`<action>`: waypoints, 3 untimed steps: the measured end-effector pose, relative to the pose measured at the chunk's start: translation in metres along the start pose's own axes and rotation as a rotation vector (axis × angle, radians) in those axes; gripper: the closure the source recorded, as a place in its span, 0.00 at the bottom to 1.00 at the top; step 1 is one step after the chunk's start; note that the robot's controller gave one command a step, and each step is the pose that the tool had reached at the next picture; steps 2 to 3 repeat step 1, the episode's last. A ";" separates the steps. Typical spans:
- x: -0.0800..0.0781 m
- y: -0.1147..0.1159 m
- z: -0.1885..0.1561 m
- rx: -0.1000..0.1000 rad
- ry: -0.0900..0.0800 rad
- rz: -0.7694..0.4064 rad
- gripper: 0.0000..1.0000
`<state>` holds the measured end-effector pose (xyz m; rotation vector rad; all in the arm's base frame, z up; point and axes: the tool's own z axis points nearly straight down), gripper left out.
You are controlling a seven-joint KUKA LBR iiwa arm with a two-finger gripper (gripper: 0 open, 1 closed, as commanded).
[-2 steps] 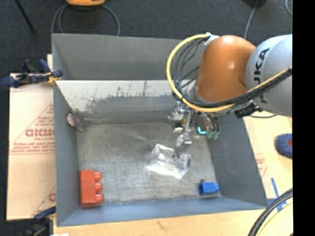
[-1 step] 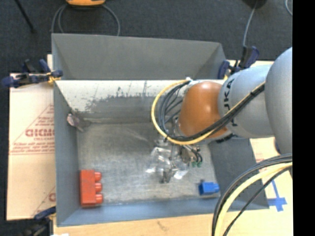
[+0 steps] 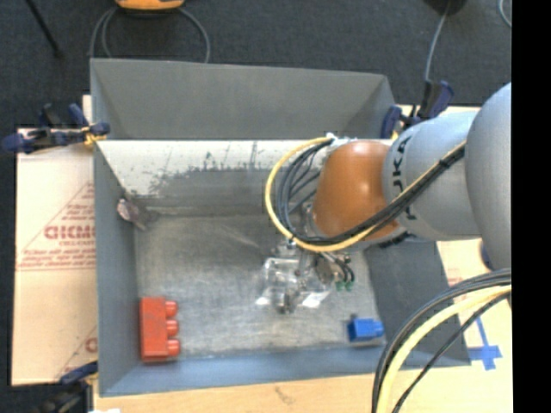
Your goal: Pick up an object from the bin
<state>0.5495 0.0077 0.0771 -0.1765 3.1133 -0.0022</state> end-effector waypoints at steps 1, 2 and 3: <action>-0.008 0.014 -0.123 -0.003 0.016 -0.182 1.00; -0.008 0.014 -0.123 -0.003 0.016 -0.182 1.00; -0.008 0.014 -0.123 -0.003 0.016 -0.182 1.00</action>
Offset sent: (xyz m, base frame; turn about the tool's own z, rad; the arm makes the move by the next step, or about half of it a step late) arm 0.0013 0.0146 0.1205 -0.1817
